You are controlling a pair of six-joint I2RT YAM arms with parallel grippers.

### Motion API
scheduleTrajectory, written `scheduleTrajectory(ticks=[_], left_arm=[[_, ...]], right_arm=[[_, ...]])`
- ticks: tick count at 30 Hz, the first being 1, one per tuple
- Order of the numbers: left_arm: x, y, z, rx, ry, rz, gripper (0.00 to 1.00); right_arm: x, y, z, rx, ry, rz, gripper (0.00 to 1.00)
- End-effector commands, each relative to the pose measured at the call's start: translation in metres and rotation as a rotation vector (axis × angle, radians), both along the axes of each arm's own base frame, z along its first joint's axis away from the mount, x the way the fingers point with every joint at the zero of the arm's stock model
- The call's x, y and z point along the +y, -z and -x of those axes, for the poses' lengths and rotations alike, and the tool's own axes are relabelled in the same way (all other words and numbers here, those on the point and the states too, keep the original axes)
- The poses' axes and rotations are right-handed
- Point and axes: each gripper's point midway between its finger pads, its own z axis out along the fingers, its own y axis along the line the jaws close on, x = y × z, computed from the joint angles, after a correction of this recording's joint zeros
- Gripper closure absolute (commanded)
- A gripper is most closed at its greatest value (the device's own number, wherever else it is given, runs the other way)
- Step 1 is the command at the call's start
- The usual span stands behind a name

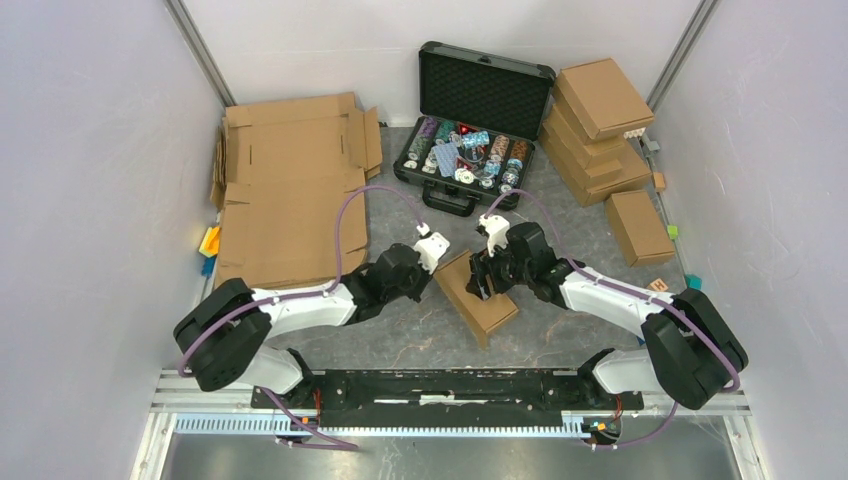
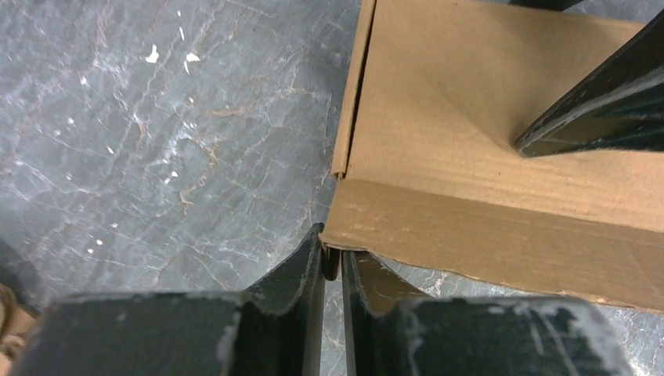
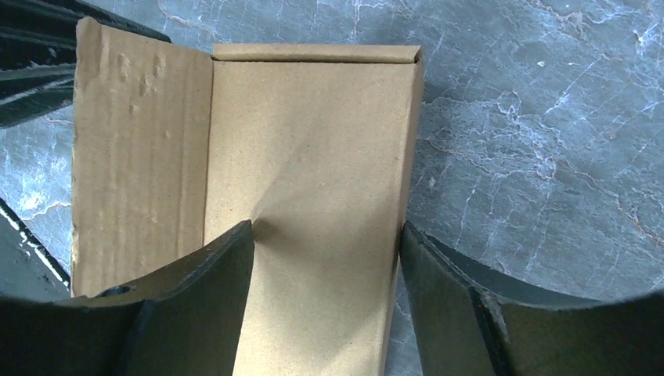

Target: Fold the paper box

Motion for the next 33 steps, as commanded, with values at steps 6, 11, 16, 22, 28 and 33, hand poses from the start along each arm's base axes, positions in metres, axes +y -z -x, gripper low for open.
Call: scheduleTrajectory(ticks=[6, 11, 16, 22, 28, 33], left_arm=[[-0.005, 0.012, 0.0, -0.017, -0.081, 0.186, 0.82], [-0.007, 0.013, 0.002, -0.057, -0.054, 0.234, 0.83], [-0.007, 0.023, 0.002, -0.042, -0.068, 0.233, 0.79], [0.018, 0.019, 0.014, 0.021, -0.172, 0.248, 0.7], [0.03, -0.008, 0.026, 0.073, -0.228, 0.289, 0.59], [0.036, -0.038, 0.028, 0.069, -0.245, 0.344, 0.44]], right_arm=[[-0.023, 0.017, 0.018, 0.067, 0.002, 0.057, 0.29], [-0.023, 0.019, 0.019, 0.073, -0.001, 0.053, 0.29], [-0.025, 0.023, 0.021, 0.084, 0.001, 0.055, 0.29], [-0.026, 0.023, 0.02, 0.086, 0.007, 0.053, 0.29], [-0.026, 0.022, 0.019, 0.086, 0.005, 0.059, 0.29], [-0.025, 0.021, 0.019, 0.089, 0.002, 0.055, 0.29]])
